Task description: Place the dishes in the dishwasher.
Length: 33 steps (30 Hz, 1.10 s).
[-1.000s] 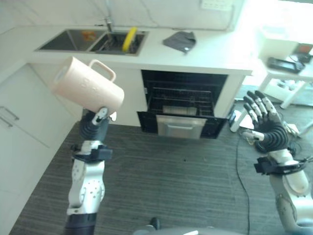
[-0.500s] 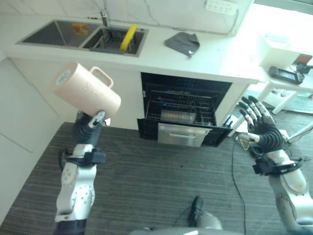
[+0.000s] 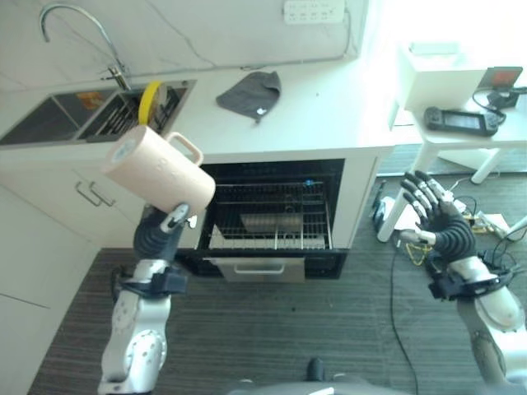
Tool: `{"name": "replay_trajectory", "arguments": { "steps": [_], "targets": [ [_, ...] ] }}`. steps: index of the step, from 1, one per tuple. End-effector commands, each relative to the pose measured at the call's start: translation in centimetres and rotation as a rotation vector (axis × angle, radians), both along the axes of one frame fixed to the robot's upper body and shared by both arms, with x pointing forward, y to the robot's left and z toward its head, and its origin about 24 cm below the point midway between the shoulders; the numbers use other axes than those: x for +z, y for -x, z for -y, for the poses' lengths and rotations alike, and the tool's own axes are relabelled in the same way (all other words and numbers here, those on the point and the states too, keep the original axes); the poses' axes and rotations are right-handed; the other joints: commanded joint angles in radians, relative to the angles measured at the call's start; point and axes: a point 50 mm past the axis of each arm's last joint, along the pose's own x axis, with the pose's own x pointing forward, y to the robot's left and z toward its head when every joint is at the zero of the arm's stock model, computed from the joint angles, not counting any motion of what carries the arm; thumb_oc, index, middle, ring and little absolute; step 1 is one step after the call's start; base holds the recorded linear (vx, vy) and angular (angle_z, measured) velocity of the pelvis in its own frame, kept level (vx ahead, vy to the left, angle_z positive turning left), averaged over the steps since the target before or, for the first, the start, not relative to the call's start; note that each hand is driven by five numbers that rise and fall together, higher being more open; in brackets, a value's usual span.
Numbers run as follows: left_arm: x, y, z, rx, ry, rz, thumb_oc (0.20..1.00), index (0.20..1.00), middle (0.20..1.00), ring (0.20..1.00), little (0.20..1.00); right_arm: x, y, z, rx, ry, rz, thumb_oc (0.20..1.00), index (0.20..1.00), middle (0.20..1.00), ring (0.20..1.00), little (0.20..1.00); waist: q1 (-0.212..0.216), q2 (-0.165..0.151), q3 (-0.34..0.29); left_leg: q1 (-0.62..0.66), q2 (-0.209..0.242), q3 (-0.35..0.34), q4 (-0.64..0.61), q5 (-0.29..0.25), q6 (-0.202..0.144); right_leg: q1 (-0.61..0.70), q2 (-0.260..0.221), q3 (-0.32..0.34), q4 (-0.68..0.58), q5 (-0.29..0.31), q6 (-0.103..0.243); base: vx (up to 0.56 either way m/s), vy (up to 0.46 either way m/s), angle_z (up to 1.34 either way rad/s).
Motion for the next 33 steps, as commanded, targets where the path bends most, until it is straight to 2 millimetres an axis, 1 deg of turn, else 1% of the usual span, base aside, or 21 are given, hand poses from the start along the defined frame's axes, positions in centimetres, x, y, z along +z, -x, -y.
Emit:
{"name": "replay_trajectory", "arguments": {
  "steps": [1, 2, 3, 4, 5, 8, 11, 15, 16, 19, 20, 22, 23, 24, 25, 26, 28, 30, 31, 32, 33],
  "targets": [
    [2.7, 0.0, -0.5, -0.017, -0.041, 0.167, 0.200, 0.200, 0.200, 0.200, 0.200, 2.9, -0.4, -0.5, 0.012, -0.003, 0.157, 1.000, 1.000, 1.000, 1.000, 1.000, -0.007, 0.007, -0.003, 0.076, 0.013, 0.102, -0.269, 0.030, 0.051, 0.046, -0.113, -0.056, -0.047, -0.003, 0.184, 0.08, 0.282, 0.10],
    [2.9, 0.0, -0.5, -0.024, -0.035, 0.181, 0.200, 0.200, 0.200, 0.200, 0.200, 2.9, -0.5, -0.4, 0.008, 0.005, 0.160, 1.000, 1.000, 1.000, 1.000, 1.000, -0.011, 0.020, -0.005, 0.088, 0.043, 0.131, -0.375, 0.072, 0.031, 0.051, -0.118, -0.063, -0.047, -0.011, 0.197, 0.06, 0.329, 0.15],
    [3.0, 0.0, -0.6, -0.026, -0.028, 0.189, 0.200, 0.200, 0.200, 0.200, 0.200, 2.9, -0.4, -0.2, 0.011, 0.012, 0.160, 1.000, 1.000, 1.000, 1.000, 1.000, -0.012, 0.026, -0.004, 0.093, 0.056, 0.132, -0.425, 0.103, 0.021, 0.055, -0.121, -0.061, -0.047, -0.016, 0.203, 0.04, 0.318, 0.22],
    [3.1, -0.1, -0.6, -0.027, -0.016, 0.197, 0.200, 0.200, 0.200, 0.200, 0.200, 3.0, -0.3, 0.0, 0.011, 0.029, 0.159, 1.000, 1.000, 1.000, 1.000, 1.000, -0.013, 0.028, -0.005, 0.095, 0.065, 0.118, -0.461, 0.117, 0.014, 0.059, -0.127, -0.057, -0.047, -0.020, 0.208, 0.01, 0.320, 0.20],
    [3.1, -0.2, -0.6, -0.026, -0.004, 0.203, 0.200, 0.200, 0.200, 0.200, 0.200, 3.1, -0.3, 0.2, 0.014, 0.045, 0.163, 1.000, 1.000, 1.000, 1.000, 1.000, -0.015, 0.026, -0.008, 0.108, 0.065, 0.099, -0.479, 0.103, 0.014, 0.061, -0.137, -0.050, -0.047, -0.021, 0.212, 0.00, 0.303, 0.06],
    [3.1, -0.5, -0.2, -0.030, 0.006, 0.214, 0.200, 0.200, 0.200, 0.200, 0.200, 3.3, -0.1, 0.5, 0.013, 0.038, 0.167, 1.000, 1.000, 1.000, 1.000, 1.000, -0.025, 0.021, -0.021, 0.147, 0.041, 0.088, -0.512, 0.041, 0.022, 0.064, -0.161, -0.056, -0.047, -0.008, 0.231, -0.01, 0.341, -0.34],
    [3.5, -1.0, -0.2, -0.043, 0.007, 0.226, 0.200, 0.200, 0.200, 0.200, 0.200, 3.2, 0.2, 0.7, -0.001, 0.003, 0.161, 1.000, 1.000, 1.000, 1.000, 1.000, -0.032, 0.015, -0.028, 0.162, 0.021, 0.082, -0.512, 0.008, 0.036, 0.069, -0.187, -0.071, -0.036, 0.004, 0.257, 0.00, 0.325, -0.12],
    [4.0, -1.6, 0.2, -0.062, 0.002, 0.232, 0.200, 0.200, 0.200, 0.200, 0.200, 2.7, 0.2, 0.7, -0.043, -0.029, 0.151, 1.000, 1.000, 1.000, 1.000, 1.000, -0.027, 0.002, -0.032, 0.165, -0.014, 0.060, -0.512, -0.020, 0.062, 0.060, -0.225, -0.092, -0.006, 0.013, 0.287, -0.01, 0.320, 0.18],
    [4.2, -1.8, 0.4, -0.077, 0.002, 0.236, 0.200, 0.200, 0.200, 0.200, 0.200, 2.5, 0.3, 0.7, -0.061, -0.045, 0.140, 1.000, 1.000, 1.000, 1.000, 1.000, -0.021, -0.005, -0.030, 0.164, -0.031, 0.053, -0.512, -0.031, 0.077, 0.053, -0.243, -0.102, 0.011, 0.018, 0.298, -0.02, 0.370, 0.15],
    [4.5, -1.9, 0.8, -0.090, -0.008, 0.239, 0.200, 0.200, 0.200, 0.200, 0.200, 2.1, 0.2, 0.3, -0.061, -0.044, 0.114, 1.000, 1.000, 1.000, 1.000, 1.000, -0.004, -0.018, -0.028, 0.162, -0.052, 0.050, -0.512, -0.039, 0.099, 0.034, -0.272, -0.126, 0.076, 0.045, 0.301, -0.02, 0.281, 0.18],
    [4.7, -1.9, 1.1, -0.081, -0.053, 0.242, 0.200, 0.200, 0.200, 0.200, 0.200, 2.0, 0.1, -0.1, -0.047, -0.055, 0.105, 1.000, 1.000, 1.000, 1.000, 1.000, 0.004, -0.024, -0.024, 0.160, -0.060, 0.051, -0.512, -0.040, 0.112, 0.014, -0.276, -0.134, 0.136, 0.059, 0.302, -0.02, 0.205, -0.02],
    [4.9, -1.9, 1.1, -0.072, -0.093, 0.238, 0.200, 0.200, 0.200, 0.200, 0.200, 1.8, 0.0, -0.2, -0.043, -0.088, 0.089, 1.000, 1.000, 1.000, 1.000, 1.000, 0.009, -0.028, -0.024, 0.157, -0.061, 0.050, -0.512, -0.039, 0.118, 0.005, -0.270, -0.134, 0.153, 0.056, 0.301, -0.01, 0.094, -0.28],
    [4.9, -2.0, 1.1, -0.060, -0.114, 0.232, 0.200, 0.200, 0.200, 0.200, 0.200, 1.5, -0.2, -0.1, -0.039, -0.125, 0.056, 1.000, 1.000, 1.000, 1.000, 1.000, 0.010, -0.031, -0.024, 0.155, -0.057, 0.056, -0.512, -0.039, 0.116, 0.008, -0.262, -0.138, 0.137, 0.047, 0.300, 0.00, -0.037, -0.18],
    [5.1, -2.2, 1.2, -0.045, -0.162, 0.233, 0.200, 0.200, 0.200, 0.200, 0.200, 1.3, -0.4, -0.4, -0.045, -0.130, 0.046, 1.000, 1.000, 1.000, 1.000, 1.000, 0.012, -0.036, -0.027, 0.154, -0.056, 0.064, -0.512, -0.042, 0.112, 0.017, -0.247, -0.144, 0.063, 0.040, 0.298, 0.01, -0.075, -0.08],
    [5.1, -2.2, 1.2, -0.041, -0.180, 0.234, 0.200, 0.200, 0.200, 0.200, 0.200, 1.3, -0.5, -0.4, -0.043, -0.129, 0.048, 1.000, 1.000, 1.000, 1.000, 1.000, 0.011, -0.037, -0.026, 0.157, -0.056, 0.066, -0.512, -0.044, 0.110, 0.020, -0.243, -0.145, 0.033, 0.048, 0.298, 0.03, -0.141, -0.22],
    [5.2, -2.3, 1.3, -0.027, -0.219, 0.240, 0.200, 0.200, 0.200, 0.200, 0.200, 1.4, -0.7, -0.8, -0.021, -0.139, 0.051, 1.000, 1.000, 1.000, 1.000, 1.000, 0.010, -0.040, -0.028, 0.161, -0.058, 0.074, -0.512, -0.050, 0.107, 0.019, -0.238, -0.148, -0.024, 0.078, 0.303, 0.04, -0.131, -0.21],
    [5.2, -2.3, 1.4, -0.005, -0.271, 0.236, 0.200, 0.200, 0.200, 0.200, 0.200, 1.7, -0.8, -1.4, 0.006, -0.138, 0.068, 1.000, 1.000, 1.000, 1.000, 1.000, 0.010, -0.040, -0.027, 0.172, -0.060, 0.083, -0.512, -0.060, 0.107, -0.002, -0.242, -0.148, -0.038, 0.114, 0.309, 0.06, -0.218, -0.15],
    [5.1, -2.3, 1.2, 0.007, -0.317, 0.232, 0.200, 0.200, 0.200, 0.200, 0.200, 1.9, -0.9, -1.6, 0.027, -0.149, 0.075, 1.000, 1.000, 1.000, 1.000, 1.000, 0.006, -0.037, -0.028, 0.179, -0.056, 0.082, -0.512, -0.064, 0.110, -0.007, -0.230, -0.125, -0.034, 0.106, 0.304, 0.08, -0.308, -0.07],
    [4.9, -2.3, 1.1, 0.017, -0.336, 0.219, 0.200, 0.200, 0.200, 0.200, 0.200, 2.1, -1.1, -1.7, 0.044, -0.150, 0.081, 1.000, 1.000, 1.000, 1.000, 1.000, 0.008, -0.035, -0.031, 0.182, -0.050, 0.092, -0.512, -0.063, 0.111, -0.001, -0.217, -0.135, -0.034, 0.090, 0.298, 0.10, -0.331, -0.03],
    [4.7, -2.4, 1.1, 0.022, -0.336, 0.209, 0.200, 0.200, 0.200, 0.200, 0.200, 2.1, -1.2, -1.7, 0.047, -0.157, 0.072, 1.000, 1.000, 1.000, 1.000, 1.000, 0.006, -0.035, -0.035, 0.185, -0.045, 0.097, -0.512, -0.063, 0.109, 0.005, -0.204, -0.128, -0.038, 0.077, 0.291, 0.20, -0.520, -0.06],
    [4.3, -2.3, 1.3, 0.028, -0.323, 0.187, 0.200, 0.200, 0.200, 0.200, 0.200, 1.8, -1.5, -1.9, 0.060, -0.213, 0.022, 1.000, 1.000, 1.000, 1.000, 1.000, 0.001, -0.031, -0.041, 0.201, -0.026, 0.114, -0.512, -0.052, 0.096, 0.020, -0.174, -0.104, -0.046, 0.054, 0.267, 0.19, -0.418, -0.07]
  ]
}}
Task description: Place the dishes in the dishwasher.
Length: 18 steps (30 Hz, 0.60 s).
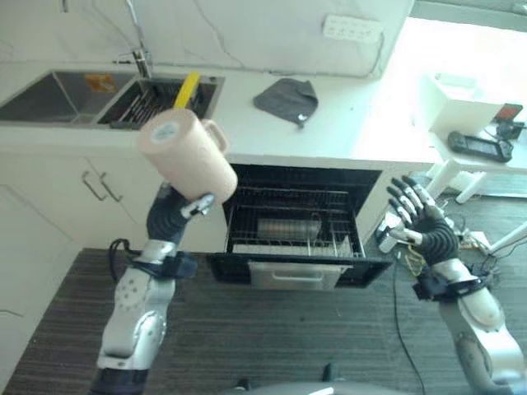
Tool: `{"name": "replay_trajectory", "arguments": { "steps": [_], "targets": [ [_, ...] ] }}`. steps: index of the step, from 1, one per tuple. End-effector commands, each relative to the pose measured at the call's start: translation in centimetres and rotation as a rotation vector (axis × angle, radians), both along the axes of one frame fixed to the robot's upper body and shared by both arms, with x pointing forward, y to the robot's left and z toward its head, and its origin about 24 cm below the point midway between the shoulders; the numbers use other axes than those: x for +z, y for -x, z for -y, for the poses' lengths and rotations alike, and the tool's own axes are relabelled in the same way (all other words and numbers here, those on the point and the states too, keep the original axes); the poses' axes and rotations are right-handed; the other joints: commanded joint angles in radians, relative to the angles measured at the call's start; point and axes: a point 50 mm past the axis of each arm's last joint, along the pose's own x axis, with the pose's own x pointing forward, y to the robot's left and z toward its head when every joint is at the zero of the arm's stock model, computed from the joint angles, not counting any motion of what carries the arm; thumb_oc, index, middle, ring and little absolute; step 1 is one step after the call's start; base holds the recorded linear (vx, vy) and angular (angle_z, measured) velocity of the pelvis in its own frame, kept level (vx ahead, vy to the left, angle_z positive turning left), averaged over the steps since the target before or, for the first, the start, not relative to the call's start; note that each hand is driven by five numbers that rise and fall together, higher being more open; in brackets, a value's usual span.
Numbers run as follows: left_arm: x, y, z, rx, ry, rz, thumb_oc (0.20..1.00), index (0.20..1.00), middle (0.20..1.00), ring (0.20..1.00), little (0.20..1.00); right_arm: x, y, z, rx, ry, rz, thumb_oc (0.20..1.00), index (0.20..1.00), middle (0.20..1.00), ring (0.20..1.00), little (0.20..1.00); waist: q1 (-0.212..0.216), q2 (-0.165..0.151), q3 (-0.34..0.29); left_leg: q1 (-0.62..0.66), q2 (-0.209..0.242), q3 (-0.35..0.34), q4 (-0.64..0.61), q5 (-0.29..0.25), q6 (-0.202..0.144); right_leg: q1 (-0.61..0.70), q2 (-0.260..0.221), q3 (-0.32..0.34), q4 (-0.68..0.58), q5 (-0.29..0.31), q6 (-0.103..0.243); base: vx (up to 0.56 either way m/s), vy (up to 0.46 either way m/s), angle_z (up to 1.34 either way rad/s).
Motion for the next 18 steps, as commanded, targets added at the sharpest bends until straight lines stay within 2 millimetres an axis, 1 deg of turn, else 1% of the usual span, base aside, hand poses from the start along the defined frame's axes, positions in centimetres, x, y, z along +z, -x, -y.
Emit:
{"name": "replay_trajectory", "arguments": {
  "steps": [1, 2, 3, 4, 5, 6, 7, 8, 9, 10, 12, 13, 15, 16, 18],
  "targets": [
    [2.4, 0.0, 0.0, 0.029, -0.025, 0.138, 0.200, 0.200, 0.200, 0.200, 0.200, 2.6, -0.8, -0.5, 0.035, -0.126, 0.100, 1.000, 1.000, 1.000, 1.000, 1.000, 0.002, -0.014, -0.014, 0.055, 0.046, -0.006, 0.002, -0.081, -0.023, -0.010, 0.007, 0.023, 0.001, -0.038, 0.024, 0.19, -0.410, -0.06],
    [2.2, 0.2, 0.0, 0.031, -0.021, 0.131, 0.200, 0.200, 0.200, 0.200, 0.200, 2.4, -0.8, -0.6, 0.043, -0.119, 0.087, 1.000, 1.000, 1.000, 1.000, 1.000, 0.003, -0.016, -0.012, 0.056, 0.052, 0.002, 0.025, -0.078, -0.033, -0.004, 0.014, 0.031, 0.001, -0.043, 0.015, 0.10, -0.297, -0.05],
    [2.0, 0.4, 0.1, 0.036, -0.023, 0.129, 0.200, 0.200, 0.200, 0.200, 0.200, 2.3, -0.7, -0.7, 0.059, -0.107, 0.077, 1.000, 1.000, 1.000, 1.000, 1.000, 0.006, -0.020, -0.003, 0.022, 0.068, 0.011, 0.143, -0.054, -0.050, 0.006, 0.024, 0.033, 0.001, -0.054, -0.006, 0.08, -0.326, -0.01],
    [1.9, 0.5, 0.2, 0.039, -0.026, 0.126, 0.200, 0.200, 0.200, 0.200, 0.200, 2.3, -0.7, -0.7, 0.072, -0.099, 0.076, 1.000, 1.000, 1.000, 1.000, 1.000, 0.010, -0.022, 0.004, -0.018, 0.075, 0.001, 0.239, -0.034, -0.063, 0.011, 0.030, 0.033, 0.001, -0.060, -0.020, 0.05, -0.308, -0.01],
    [1.8, 0.6, 0.2, 0.042, -0.029, 0.122, 0.200, 0.200, 0.200, 0.200, 0.200, 2.2, -0.6, -0.8, 0.078, -0.080, 0.079, 1.000, 1.000, 1.000, 1.000, 1.000, 0.017, -0.026, 0.013, -0.063, 0.076, -0.023, 0.324, -0.020, -0.073, 0.017, 0.035, 0.035, 0.001, -0.065, -0.030, 0.03, -0.221, -0.05],
    [1.5, 0.5, 0.3, 0.046, -0.032, 0.113, 0.200, 0.200, 0.200, 0.200, 0.200, 2.4, -0.6, -0.8, 0.081, -0.050, 0.088, 1.000, 1.000, 1.000, 1.000, 1.000, 0.031, -0.029, 0.027, -0.121, 0.071, -0.061, 0.378, -0.005, -0.080, 0.027, 0.038, 0.038, 0.001, -0.071, -0.038, 0.04, -0.136, -0.10],
    [1.3, 0.3, 0.6, 0.056, -0.041, 0.107, 0.200, 0.200, 0.200, 0.200, 0.200, 2.7, -0.9, -1.2, 0.098, -0.041, 0.101, 1.000, 1.000, 1.000, 1.000, 1.000, 0.039, -0.028, 0.038, -0.149, 0.068, -0.075, 0.340, -0.015, -0.075, 0.033, 0.040, 0.041, 0.001, -0.076, -0.033, 0.05, -0.030, -0.09],
    [1.1, 0.2, 0.8, 0.070, -0.058, 0.109, 0.200, 0.200, 0.200, 0.200, 0.200, 2.9, -1.2, -1.5, 0.119, -0.039, 0.111, 1.000, 1.000, 1.000, 1.000, 1.000, 0.041, -0.022, 0.040, -0.134, 0.075, -0.059, 0.245, -0.016, -0.076, 0.037, 0.042, 0.043, 0.001, -0.080, -0.023, 0.06, 0.071, -0.13],
    [1.0, 0.1, 0.9, 0.076, -0.069, 0.109, 0.200, 0.200, 0.200, 0.200, 0.200, 3.1, -1.3, -1.8, 0.135, -0.036, 0.119, 1.000, 1.000, 1.000, 1.000, 1.000, 0.040, -0.014, 0.038, -0.129, 0.089, -0.047, 0.168, -0.006, -0.079, 0.039, 0.043, 0.041, 0.001, -0.085, -0.017, 0.09, 0.114, -0.32],
    [1.1, 0.0, 0.9, 0.092, -0.088, 0.116, 0.200, 0.200, 0.200, 0.200, 0.200, 3.3, -1.3, -2.2, 0.164, -0.023, 0.134, 1.000, 1.000, 1.000, 1.000, 1.000, 0.038, -0.011, 0.044, -0.105, 0.106, -0.021, 0.116, 0.014, -0.082, 0.048, 0.032, 0.029, 0.001, -0.086, -0.010, 0.10, 0.173, -0.39],
    [0.9, -0.5, 1.2, 0.105, -0.123, 0.128, 0.200, 0.200, 0.200, 0.200, 0.200, 3.7, -1.4, -2.5, 0.186, -0.021, 0.152, 1.000, 1.000, 1.000, 1.000, 1.000, 0.026, 0.005, 0.032, -0.051, 0.101, -0.044, 0.035, 0.025, -0.077, 0.050, 0.037, 0.036, 0.001, -0.093, -0.011, 0.10, 0.208, -0.34],
    [0.8, -0.8, 1.4, 0.111, -0.127, 0.122, 0.200, 0.200, 0.200, 0.200, 0.200, 3.8, -1.4, -2.5, 0.195, -0.027, 0.152, 1.000, 1.000, 1.000, 1.000, 1.000, 0.024, 0.008, 0.025, -0.033, 0.092, -0.052, 0.016, 0.018, -0.076, 0.051, 0.039, 0.041, 0.001, -0.097, -0.012, 0.11, 0.208, -0.30],
    [0.6, -1.5, 2.2, 0.117, -0.155, 0.112, 0.200, 0.200, 0.200, 0.200, 0.200, 4.0, -1.7, -2.7, 0.210, -0.035, 0.151, 1.000, 1.000, 1.000, 1.000, 1.000, 0.020, 0.006, 0.011, -0.019, 0.074, -0.058, 0.020, -0.007, -0.075, 0.053, 0.034, 0.052, 0.001, -0.101, -0.010, 0.10, 0.238, -0.14],
    [0.5, -2.0, 3.0, 0.105, -0.184, 0.104, 0.200, 0.200, 0.200, 0.200, 0.200, 4.1, -1.9, -3.2, 0.218, -0.028, 0.155, 1.000, 1.000, 1.000, 1.000, 1.000, 0.022, 0.005, 0.002, -0.016, 0.066, -0.068, 0.015, -0.013, -0.074, 0.059, 0.029, 0.056, 0.001, -0.101, -0.006, 0.08, 0.228, 0.06],
    [0.0, -2.7, 3.6, 0.106, -0.209, 0.078, 0.200, 0.200, 0.200, 0.200, 0.200, 4.5, -2.2, -4.1, 0.243, -0.030, 0.166, 1.000, 1.000, 1.000, 1.000, 1.000, 0.023, 0.004, -0.006, -0.010, 0.061, -0.084, 0.001, -0.027, -0.066, 0.066, 0.016, 0.052, 0.001, -0.095, 0.006, 0.08, 0.211, 0.41]
  ]
}}
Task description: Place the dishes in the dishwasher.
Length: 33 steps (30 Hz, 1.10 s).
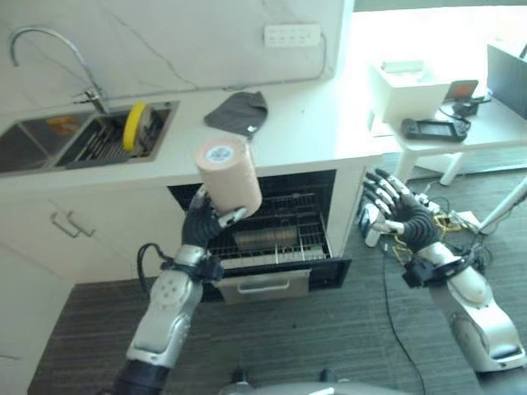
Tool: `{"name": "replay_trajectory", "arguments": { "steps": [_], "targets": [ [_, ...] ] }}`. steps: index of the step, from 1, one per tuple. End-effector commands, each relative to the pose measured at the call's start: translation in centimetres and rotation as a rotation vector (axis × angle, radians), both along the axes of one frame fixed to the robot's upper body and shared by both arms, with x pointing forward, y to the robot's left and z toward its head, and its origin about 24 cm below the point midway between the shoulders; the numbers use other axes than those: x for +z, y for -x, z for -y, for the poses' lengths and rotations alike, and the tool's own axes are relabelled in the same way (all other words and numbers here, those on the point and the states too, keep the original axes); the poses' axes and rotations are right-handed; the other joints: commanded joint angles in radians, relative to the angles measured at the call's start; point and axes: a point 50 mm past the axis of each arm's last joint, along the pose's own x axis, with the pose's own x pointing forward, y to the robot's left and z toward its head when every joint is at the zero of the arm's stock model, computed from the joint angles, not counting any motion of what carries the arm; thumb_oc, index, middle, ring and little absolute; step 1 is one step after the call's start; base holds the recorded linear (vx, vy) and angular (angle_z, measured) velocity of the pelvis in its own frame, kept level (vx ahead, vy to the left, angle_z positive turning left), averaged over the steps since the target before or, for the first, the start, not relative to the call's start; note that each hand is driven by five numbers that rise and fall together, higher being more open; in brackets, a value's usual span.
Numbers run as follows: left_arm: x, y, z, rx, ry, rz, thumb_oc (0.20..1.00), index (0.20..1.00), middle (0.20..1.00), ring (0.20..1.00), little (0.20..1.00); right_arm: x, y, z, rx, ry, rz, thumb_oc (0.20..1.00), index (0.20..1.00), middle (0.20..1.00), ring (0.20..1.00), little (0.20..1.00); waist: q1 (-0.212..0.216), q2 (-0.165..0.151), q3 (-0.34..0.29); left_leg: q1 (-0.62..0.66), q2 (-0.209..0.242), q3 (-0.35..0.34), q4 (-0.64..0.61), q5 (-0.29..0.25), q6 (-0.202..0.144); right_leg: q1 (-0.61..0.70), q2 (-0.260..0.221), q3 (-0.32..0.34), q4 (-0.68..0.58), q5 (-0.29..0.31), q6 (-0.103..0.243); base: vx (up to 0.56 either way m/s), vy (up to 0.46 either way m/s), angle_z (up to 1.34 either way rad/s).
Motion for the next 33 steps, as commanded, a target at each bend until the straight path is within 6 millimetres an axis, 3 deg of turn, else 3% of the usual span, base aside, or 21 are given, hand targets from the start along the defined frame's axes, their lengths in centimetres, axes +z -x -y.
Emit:
{"name": "replay_trajectory", "arguments": {
  "steps": [1, 5, 7, 10, 11, 13, 14, 15, 17, 18, 19, 20, 22, 24, 27, 33],
  "targets": [
    [1.7, -0.6, -1.5, 0.098, -0.120, 0.104, 0.200, 0.200, 0.200, 0.200, 0.200, 3.2, -0.8, -2.7, 0.096, -0.070, 0.165, 1.000, 1.000, 1.000, 1.000, 1.000, 0.042, -0.065, -0.028, 0.015, -0.018, -0.029, 0.001, -0.070, 0.013, 0.037, -0.093, 0.049, -0.002, -0.044, 0.103, 0.06, 0.188, 0.41],
    [1.7, -1.8, -0.2, 0.069, -0.162, 0.102, 0.200, 0.200, 0.200, 0.200, 0.200, 3.5, -1.5, -3.7, 0.070, -0.078, 0.168, 1.000, 1.000, 1.000, 1.000, 1.000, 0.052, -0.073, -0.030, 0.030, -0.041, -0.047, 0.001, -0.094, 0.031, 0.026, -0.126, -0.007, 0.054, -0.044, 0.131, 0.08, 0.196, 0.32],
    [1.6, -1.9, -0.4, 0.096, -0.149, 0.096, 0.200, 0.200, 0.200, 0.200, 0.200, 3.4, -1.5, -3.7, 0.068, -0.090, 0.164, 1.000, 1.000, 1.000, 1.000, 1.000, 0.053, -0.075, -0.022, 0.029, -0.053, -0.052, 0.001, -0.098, 0.056, -0.006, -0.132, 0.008, 0.171, -0.061, 0.137, 0.04, 0.164, 0.01],
    [1.4, -1.8, -0.5, 0.126, -0.136, 0.094, 0.200, 0.200, 0.200, 0.200, 0.200, 3.3, -1.0, -4.0, 0.092, -0.095, 0.176, 1.000, 1.000, 1.000, 1.000, 1.000, 0.042, -0.074, 0.006, 0.022, -0.060, -0.071, 0.001, -0.087, 0.083, -0.126, -0.121, 0.076, 0.414, -0.020, 0.145, 0.03, 0.014, -0.37],
    [1.2, -2.0, -0.3, 0.104, -0.132, 0.075, 0.200, 0.200, 0.200, 0.200, 0.200, 3.1, -1.1, -4.2, 0.094, -0.090, 0.184, 1.000, 1.000, 1.000, 1.000, 1.000, 0.032, -0.083, 0.017, 0.020, -0.058, -0.081, 0.001, -0.086, 0.076, -0.151, -0.100, 0.105, 0.352, -0.021, 0.133, 0.14, -0.242, -0.34],
    [1.7, -2.1, -0.6, 0.103, -0.148, 0.096, 0.200, 0.200, 0.200, 0.200, 0.200, 2.9, -0.7, -4.2, 0.102, -0.101, 0.194, 1.000, 1.000, 1.000, 1.000, 1.000, 0.035, -0.098, 0.018, 0.016, -0.051, -0.067, 0.001, -0.087, 0.063, -0.091, -0.092, 0.085, 0.187, -0.045, 0.129, 0.27, -0.433, 0.02],
    [1.8, -1.8, -0.6, 0.110, -0.129, 0.096, 0.200, 0.200, 0.200, 0.200, 0.200, 3.1, -0.5, -4.3, 0.112, -0.103, 0.204, 1.000, 1.000, 1.000, 1.000, 1.000, 0.022, -0.102, 0.035, 0.037, -0.026, -0.048, 0.007, -0.072, 0.059, -0.066, -0.082, 0.120, 0.133, -0.035, 0.119, 0.44, -0.556, 0.28],
    [1.7, -1.4, -0.2, 0.124, -0.121, 0.110, 0.200, 0.200, 0.200, 0.200, 0.200, 3.2, -0.9, -4.4, 0.119, -0.102, 0.190, 1.000, 1.000, 1.000, 1.000, 1.000, 0.020, -0.104, 0.030, 0.040, -0.009, -0.024, 0.065, -0.067, 0.031, -0.013, -0.055, 0.144, 0.042, -0.032, 0.088, 0.38, -0.448, 0.44],
    [1.9, -1.1, 0.0, 0.118, -0.124, 0.124, 0.200, 0.200, 0.200, 0.200, 0.200, 3.4, -1.1, -4.2, 0.119, -0.093, 0.185, 1.000, 1.000, 1.000, 1.000, 1.000, 0.032, -0.113, 0.029, -0.007, -0.014, -0.027, 0.177, -0.053, 0.017, 0.012, -0.050, 0.144, 0.010, -0.030, 0.072, 0.18, -0.205, 0.38],
    [2.1, -0.8, 0.2, 0.109, -0.123, 0.129, 0.200, 0.200, 0.200, 0.200, 0.200, 3.6, -1.3, -3.9, 0.117, -0.081, 0.185, 1.000, 1.000, 1.000, 1.000, 1.000, 0.044, -0.124, 0.032, -0.062, -0.028, -0.049, 0.292, -0.039, 0.013, 0.021, -0.051, 0.149, 0.003, -0.030, 0.056, 0.14, -0.139, 0.05],
    [2.0, -0.6, 0.4, 0.098, -0.124, 0.131, 0.200, 0.200, 0.200, 0.200, 0.200, 3.8, -1.3, -3.8, 0.114, -0.072, 0.186, 1.000, 1.000, 1.000, 1.000, 1.000, 0.054, -0.128, 0.030, -0.107, -0.036, -0.077, 0.324, -0.038, 0.013, 0.025, -0.049, 0.147, -0.002, -0.028, 0.051, 0.10, -0.075, 0.02],
    [2.0, -0.5, 0.5, 0.096, -0.124, 0.132, 0.200, 0.200, 0.200, 0.200, 0.200, 3.9, -1.4, -3.8, 0.112, -0.066, 0.188, 1.000, 1.000, 1.000, 1.000, 1.000, 0.058, -0.128, 0.030, -0.114, -0.035, -0.083, 0.308, -0.036, 0.012, 0.026, -0.049, 0.146, -0.002, -0.029, 0.052, 0.08, 0.029, 0.06],
    [2.0, -0.8, 0.8, 0.079, -0.114, 0.139, 0.200, 0.200, 0.200, 0.200, 0.200, 4.3, -1.8, -4.0, 0.099, -0.053, 0.206, 1.000, 1.000, 1.000, 1.000, 1.000, 0.053, -0.112, 0.025, -0.076, 0.019, -0.017, 0.119, -0.023, -0.001, 0.025, -0.060, 0.117, -0.002, -0.042, 0.073, 0.07, 0.154, 0.09],
    [1.7, -1.7, 1.5, 0.104, -0.124, 0.135, 0.200, 0.200, 0.200, 0.200, 0.200, 3.9, -2.5, -4.2, 0.035, -0.049, 0.167, 1.000, 1.000, 1.000, 1.000, 1.000, 0.037, -0.082, -0.002, -0.014, 0.027, -0.037, 0.001, -0.021, -0.001, 0.019, -0.077, 0.089, -0.002, -0.042, 0.085, 0.06, 0.230, 0.07],
    [1.4, -2.5, 1.9, 0.133, -0.153, 0.124, 0.200, 0.200, 0.200, 0.200, 0.200, 3.7, -2.7, -4.3, 0.023, -0.036, 0.142, 1.000, 1.000, 1.000, 1.000, 1.000, 0.017, -0.075, -0.030, 0.001, 0.033, -0.033, 0.001, -0.050, -0.009, 0.018, -0.087, 0.075, -0.002, -0.042, 0.097, 0.02, 0.129, -0.18],
    [0.8, -3.5, 2.3, 0.205, -0.157, 0.074, 0.200, 0.200, 0.200, 0.200, 0.200, 5.2, -4.0, -5.3, -0.017, -0.041, 0.176, 1.000, 1.000, 1.000, 1.000, 1.000, 0.034, -0.078, -0.052, 0.028, 0.023, -0.020, 0.001, -0.073, 0.001, 0.029, -0.109, 0.055, -0.002, -0.040, 0.109, 0.02, 0.033, 0.11]
  ]
}}
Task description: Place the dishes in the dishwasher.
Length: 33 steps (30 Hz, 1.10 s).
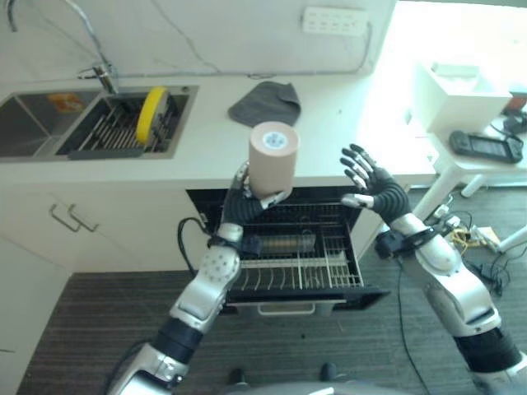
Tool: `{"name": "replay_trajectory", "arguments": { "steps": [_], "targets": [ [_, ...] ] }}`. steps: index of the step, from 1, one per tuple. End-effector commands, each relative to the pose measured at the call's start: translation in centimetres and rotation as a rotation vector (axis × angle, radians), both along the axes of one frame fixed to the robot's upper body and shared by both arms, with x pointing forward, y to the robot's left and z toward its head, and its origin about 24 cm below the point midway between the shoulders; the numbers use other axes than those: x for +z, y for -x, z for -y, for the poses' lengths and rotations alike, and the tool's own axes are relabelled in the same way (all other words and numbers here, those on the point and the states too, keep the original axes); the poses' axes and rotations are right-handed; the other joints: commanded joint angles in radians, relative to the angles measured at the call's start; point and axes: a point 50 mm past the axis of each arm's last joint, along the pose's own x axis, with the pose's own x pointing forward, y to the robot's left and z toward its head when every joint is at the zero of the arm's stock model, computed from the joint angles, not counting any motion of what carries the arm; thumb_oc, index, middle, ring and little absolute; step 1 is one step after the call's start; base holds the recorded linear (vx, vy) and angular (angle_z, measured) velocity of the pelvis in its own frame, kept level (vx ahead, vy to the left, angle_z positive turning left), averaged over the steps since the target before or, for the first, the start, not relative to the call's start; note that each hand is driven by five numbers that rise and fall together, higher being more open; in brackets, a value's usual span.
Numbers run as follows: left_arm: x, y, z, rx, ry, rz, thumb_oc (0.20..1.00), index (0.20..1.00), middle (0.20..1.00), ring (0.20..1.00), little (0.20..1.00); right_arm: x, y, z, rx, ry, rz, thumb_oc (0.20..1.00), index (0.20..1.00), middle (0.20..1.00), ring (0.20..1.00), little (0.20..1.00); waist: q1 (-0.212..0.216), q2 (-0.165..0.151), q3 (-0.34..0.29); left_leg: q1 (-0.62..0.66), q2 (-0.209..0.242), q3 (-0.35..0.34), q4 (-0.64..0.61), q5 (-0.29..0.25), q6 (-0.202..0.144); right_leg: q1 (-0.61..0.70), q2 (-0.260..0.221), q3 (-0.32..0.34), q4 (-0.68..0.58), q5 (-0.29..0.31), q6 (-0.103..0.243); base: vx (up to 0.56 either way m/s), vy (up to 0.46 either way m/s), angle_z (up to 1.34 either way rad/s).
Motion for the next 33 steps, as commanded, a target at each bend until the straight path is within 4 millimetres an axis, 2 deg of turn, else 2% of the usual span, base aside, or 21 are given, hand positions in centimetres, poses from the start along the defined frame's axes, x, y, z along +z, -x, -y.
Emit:
{"name": "replay_trajectory", "arguments": {
  "steps": [1, 19, 26, 33],
  "targets": [
    [1.0, -1.0, 0.4, 0.037, -0.028, 0.070, 0.200, 0.200, 0.200, 0.200, 0.200, 2.4, -0.7, -0.6, -0.049, -0.032, 0.111, 1.000, 1.000, 1.000, 1.000, 1.000, 0.030, -0.011, -0.068, 0.028, 0.037, 0.009, 0.002, -0.101, -0.003, -0.010, -0.045, -0.046, 0.001, -0.030, 0.050, -0.02, 0.001, 0.10],
    [0.3, -1.2, 2.1, -0.026, -0.105, 0.012, 0.200, 0.200, 0.200, 0.200, 0.200, 3.6, -2.0, -3.1, -0.082, 0.040, 0.179, 1.000, 1.000, 1.000, 1.000, 1.000, 0.056, -0.011, -0.099, 0.040, 0.041, 0.014, 0.002, -0.122, 0.009, -0.004, -0.053, -0.054, 0.001, -0.042, 0.052, -0.01, -0.005, -0.01],
    [1.0, -1.3, 2.6, -0.028, -0.147, 0.048, 0.200, 0.200, 0.200, 0.200, 0.200, 3.4, -2.6, -3.6, -0.118, 0.113, 0.188, 1.000, 1.000, 1.000, 1.000, 1.000, 0.064, -0.011, -0.101, 0.037, 0.039, 0.010, 0.002, -0.122, 0.009, -0.003, -0.055, -0.059, 0.001, -0.042, 0.054, -0.04, 0.004, 0.02],
    [1.9, -1.5, 2.7, 0.004, -0.155, 0.095, 0.200, 0.200, 0.200, 0.200, 0.200, 3.8, -3.1, -4.5, -0.103, 0.113, 0.183, 1.000, 1.000, 1.000, 1.000, 1.000, 0.071, -0.011, -0.103, 0.036, 0.037, 0.006, 0.002, -0.122, 0.008, -0.002, -0.055, -0.064, 0.001, -0.044, 0.053, -0.03, 0.005, 0.01]
  ]
}}
